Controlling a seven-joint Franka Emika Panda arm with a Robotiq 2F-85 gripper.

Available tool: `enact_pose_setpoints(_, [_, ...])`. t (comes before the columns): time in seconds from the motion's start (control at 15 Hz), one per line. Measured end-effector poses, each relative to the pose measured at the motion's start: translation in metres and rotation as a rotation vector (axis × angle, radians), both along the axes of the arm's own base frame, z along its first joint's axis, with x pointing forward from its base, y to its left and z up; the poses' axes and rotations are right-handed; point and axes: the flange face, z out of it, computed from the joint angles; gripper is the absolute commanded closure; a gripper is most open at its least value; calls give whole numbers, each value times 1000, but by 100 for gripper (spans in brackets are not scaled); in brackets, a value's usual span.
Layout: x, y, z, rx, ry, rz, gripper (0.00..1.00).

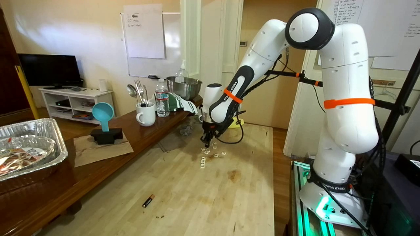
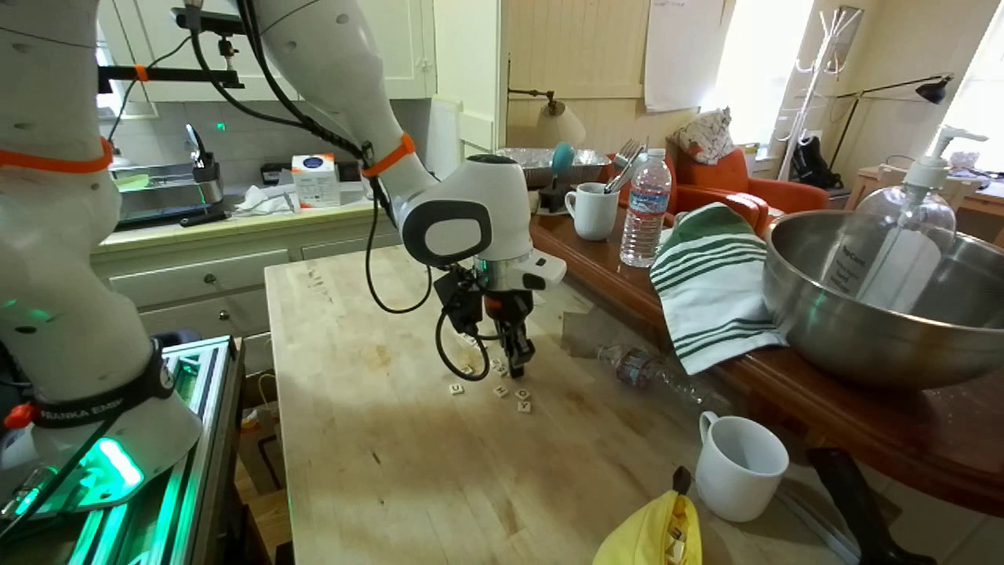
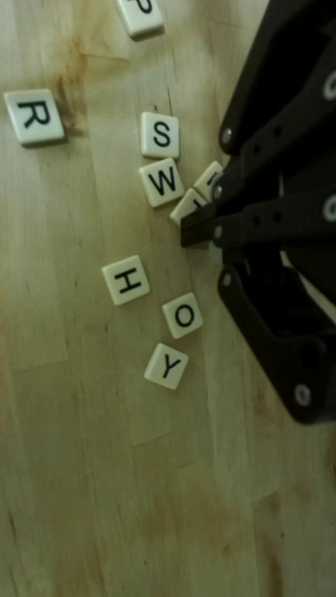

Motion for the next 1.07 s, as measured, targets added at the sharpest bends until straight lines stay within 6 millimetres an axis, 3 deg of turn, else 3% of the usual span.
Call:
enact_pose_setpoints(0.67, [21,-9,0,-13,-27,-59,100])
enact_pose_setpoints(1.07, [33,1,0,-18,-41,-73,100])
